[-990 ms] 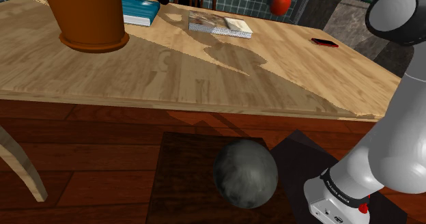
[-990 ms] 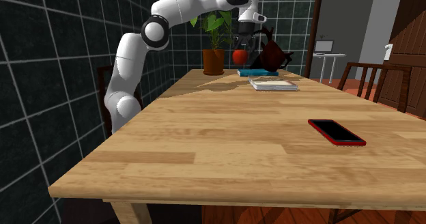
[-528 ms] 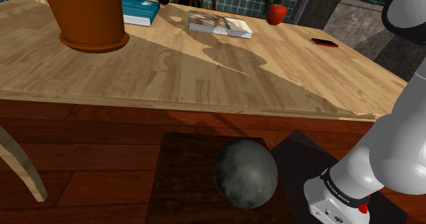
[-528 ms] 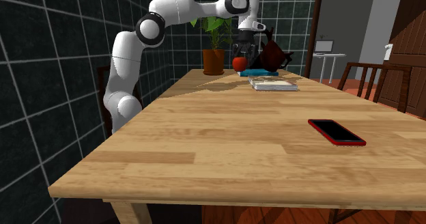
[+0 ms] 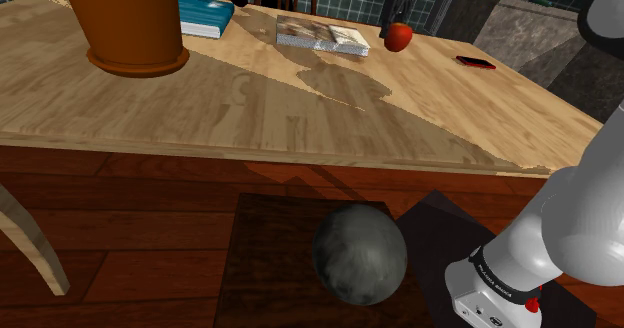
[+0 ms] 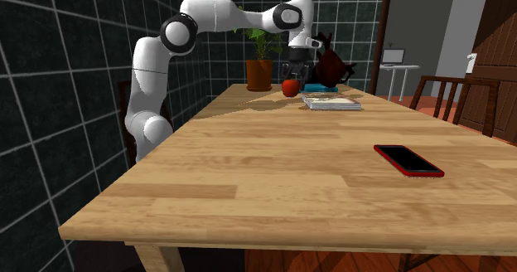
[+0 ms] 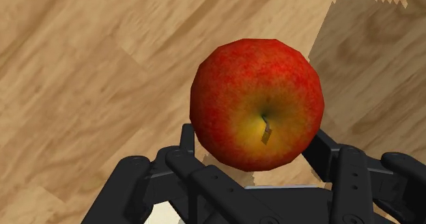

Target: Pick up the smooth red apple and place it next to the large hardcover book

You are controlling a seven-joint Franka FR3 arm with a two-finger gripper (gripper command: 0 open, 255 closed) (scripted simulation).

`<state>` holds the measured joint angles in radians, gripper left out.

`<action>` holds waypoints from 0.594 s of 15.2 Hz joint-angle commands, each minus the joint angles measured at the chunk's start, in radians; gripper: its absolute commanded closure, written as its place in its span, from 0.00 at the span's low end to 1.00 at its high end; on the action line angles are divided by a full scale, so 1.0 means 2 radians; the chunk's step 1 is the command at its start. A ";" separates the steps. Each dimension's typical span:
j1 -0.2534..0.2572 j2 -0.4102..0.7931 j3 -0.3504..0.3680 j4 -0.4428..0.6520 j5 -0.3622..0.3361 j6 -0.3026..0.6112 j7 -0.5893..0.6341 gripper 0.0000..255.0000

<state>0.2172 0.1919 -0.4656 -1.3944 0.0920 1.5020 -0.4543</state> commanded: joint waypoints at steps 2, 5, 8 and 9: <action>0.003 -0.008 0.001 -0.032 -0.004 0.024 0.001 1.00; 0.005 -0.013 0.001 -0.058 -0.006 0.046 0.002 1.00; 0.007 -0.016 0.002 -0.083 -0.007 0.068 0.003 1.00; 0.007 -0.016 0.002 -0.083 -0.007 0.069 0.003 1.00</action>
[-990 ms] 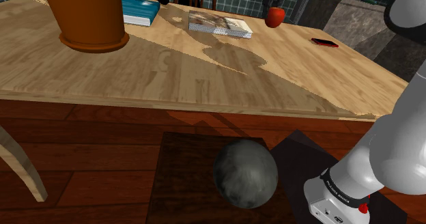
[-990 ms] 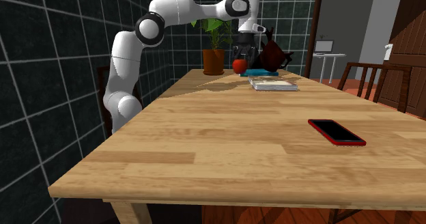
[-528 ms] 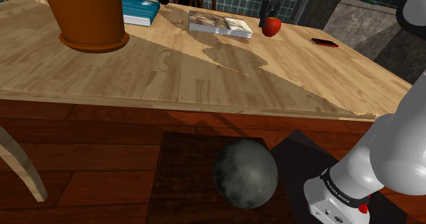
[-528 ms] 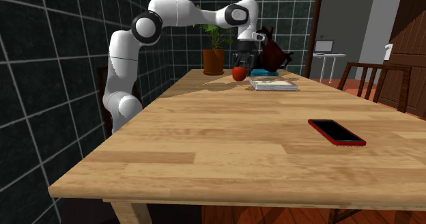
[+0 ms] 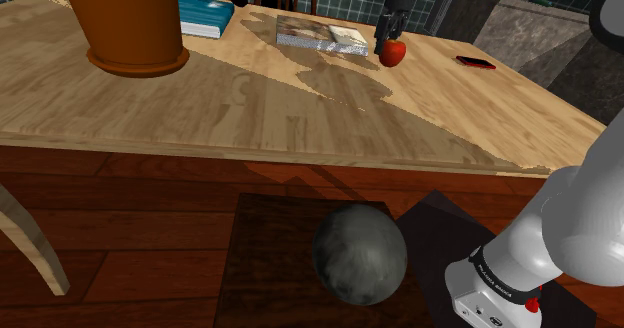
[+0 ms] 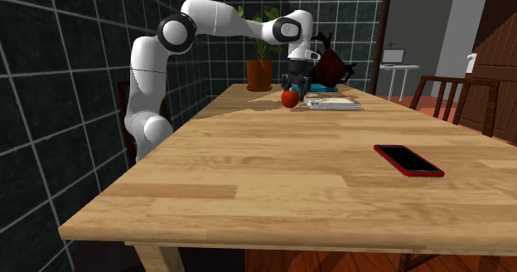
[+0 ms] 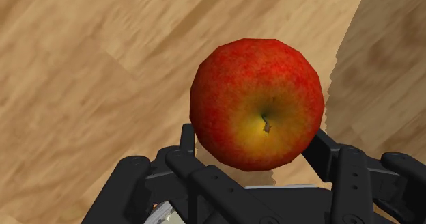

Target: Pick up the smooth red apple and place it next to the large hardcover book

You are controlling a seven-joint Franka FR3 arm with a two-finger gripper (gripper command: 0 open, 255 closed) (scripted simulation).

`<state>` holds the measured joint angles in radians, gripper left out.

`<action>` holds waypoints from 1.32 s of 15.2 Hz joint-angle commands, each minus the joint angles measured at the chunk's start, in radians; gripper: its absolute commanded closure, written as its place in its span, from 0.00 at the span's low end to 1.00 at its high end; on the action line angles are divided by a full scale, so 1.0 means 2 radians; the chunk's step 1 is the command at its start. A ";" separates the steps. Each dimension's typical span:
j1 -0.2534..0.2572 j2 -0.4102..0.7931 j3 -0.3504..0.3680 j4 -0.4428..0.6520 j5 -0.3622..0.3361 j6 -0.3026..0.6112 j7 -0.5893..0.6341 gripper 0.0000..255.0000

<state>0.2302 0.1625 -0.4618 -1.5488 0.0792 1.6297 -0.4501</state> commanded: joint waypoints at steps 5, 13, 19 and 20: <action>0.001 -0.001 0.000 -0.006 0.000 0.005 0.000 1.00; 0.001 -0.001 0.000 -0.006 0.000 0.005 0.000 0.00; -0.008 0.019 -0.002 0.084 0.008 -0.067 -0.004 0.00; -0.008 0.019 -0.002 0.084 0.008 -0.067 -0.004 0.00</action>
<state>0.2153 0.1978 -0.4663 -1.3884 0.0947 1.5021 -0.4565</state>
